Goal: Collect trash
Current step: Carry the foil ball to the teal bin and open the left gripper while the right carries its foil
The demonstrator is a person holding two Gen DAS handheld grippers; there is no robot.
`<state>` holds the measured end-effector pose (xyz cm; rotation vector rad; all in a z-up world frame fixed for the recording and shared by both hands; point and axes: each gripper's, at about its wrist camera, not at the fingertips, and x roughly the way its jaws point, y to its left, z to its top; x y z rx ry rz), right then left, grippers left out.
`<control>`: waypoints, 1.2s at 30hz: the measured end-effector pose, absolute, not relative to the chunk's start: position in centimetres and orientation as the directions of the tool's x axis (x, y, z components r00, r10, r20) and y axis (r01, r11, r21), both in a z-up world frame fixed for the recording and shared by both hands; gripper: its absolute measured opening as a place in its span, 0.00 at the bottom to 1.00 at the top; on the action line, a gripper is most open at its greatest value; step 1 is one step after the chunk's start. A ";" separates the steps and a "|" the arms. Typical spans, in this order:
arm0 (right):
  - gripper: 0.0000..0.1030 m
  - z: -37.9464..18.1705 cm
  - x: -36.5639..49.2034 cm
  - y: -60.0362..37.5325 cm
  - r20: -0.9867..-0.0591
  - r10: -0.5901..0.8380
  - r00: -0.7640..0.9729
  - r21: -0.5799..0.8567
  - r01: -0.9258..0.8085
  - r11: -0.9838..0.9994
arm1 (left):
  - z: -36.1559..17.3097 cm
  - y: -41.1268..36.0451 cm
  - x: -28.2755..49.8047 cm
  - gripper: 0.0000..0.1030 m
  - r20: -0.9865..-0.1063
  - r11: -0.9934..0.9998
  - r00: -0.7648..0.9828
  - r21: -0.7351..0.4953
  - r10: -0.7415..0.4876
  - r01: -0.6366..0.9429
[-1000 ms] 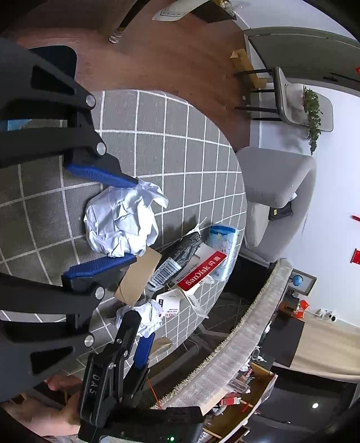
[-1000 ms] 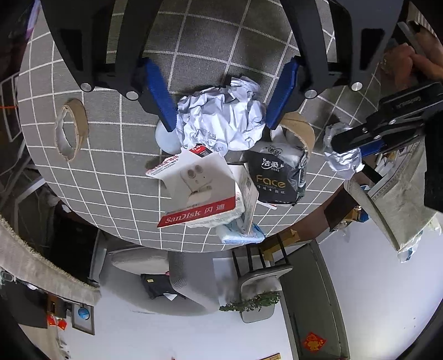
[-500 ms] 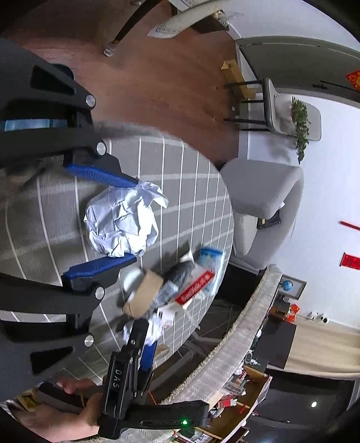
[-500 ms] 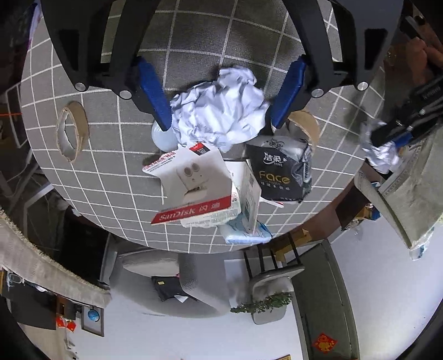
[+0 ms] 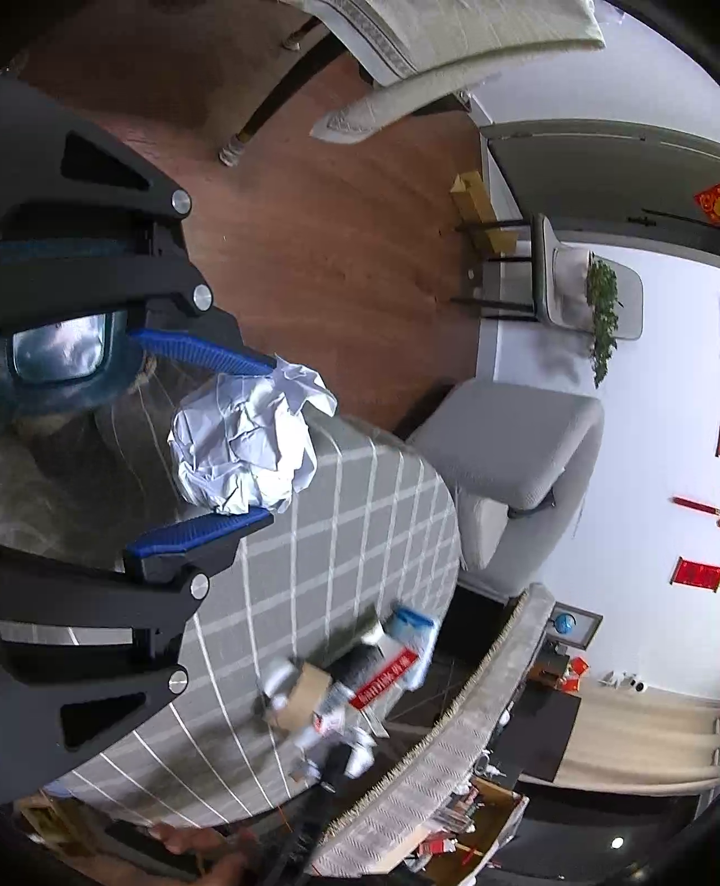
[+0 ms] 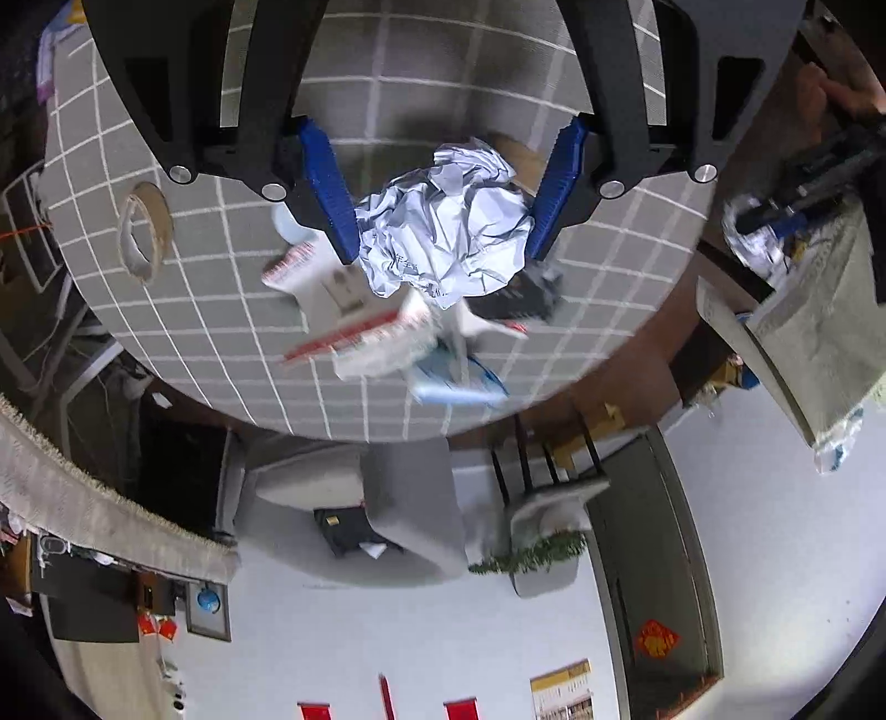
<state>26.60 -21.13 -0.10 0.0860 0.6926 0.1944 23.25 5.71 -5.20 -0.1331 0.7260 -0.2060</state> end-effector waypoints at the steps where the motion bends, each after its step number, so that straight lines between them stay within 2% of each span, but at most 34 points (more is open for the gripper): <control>1: 0.61 0.2 26.6 -20.8 -0.613 0.216 0.760 0.151 -0.156 0.976 | -5.4 6.2 23.3 0.50 -0.650 0.973 0.726 -0.186 -0.225 0.136; 6: 0.61 1.9 26.2 -18.1 -0.536 0.299 0.789 0.202 -0.224 0.953 | -6.9 8.6 22.8 0.50 -0.686 0.981 0.704 -0.165 -0.186 0.098; 10: 0.61 2.6 26.0 -15.0 -0.510 0.352 0.785 0.205 -0.287 0.936 | -8.4 10.4 22.5 0.50 -0.716 0.987 0.680 -0.143 -0.156 0.075; 22: 0.61 1.2 26.2 -4.9 -0.539 0.494 0.682 0.232 -0.444 0.866 | -13.5 14.1 22.5 0.50 -0.821 0.997 0.566 -0.078 -0.080 0.027; 36: 0.61 -2.1 26.5 1.8 -0.616 0.539 0.574 0.251 -0.506 0.825 | -20.7 17.5 21.7 0.50 -0.930 0.987 0.342 -0.154 -0.133 -0.036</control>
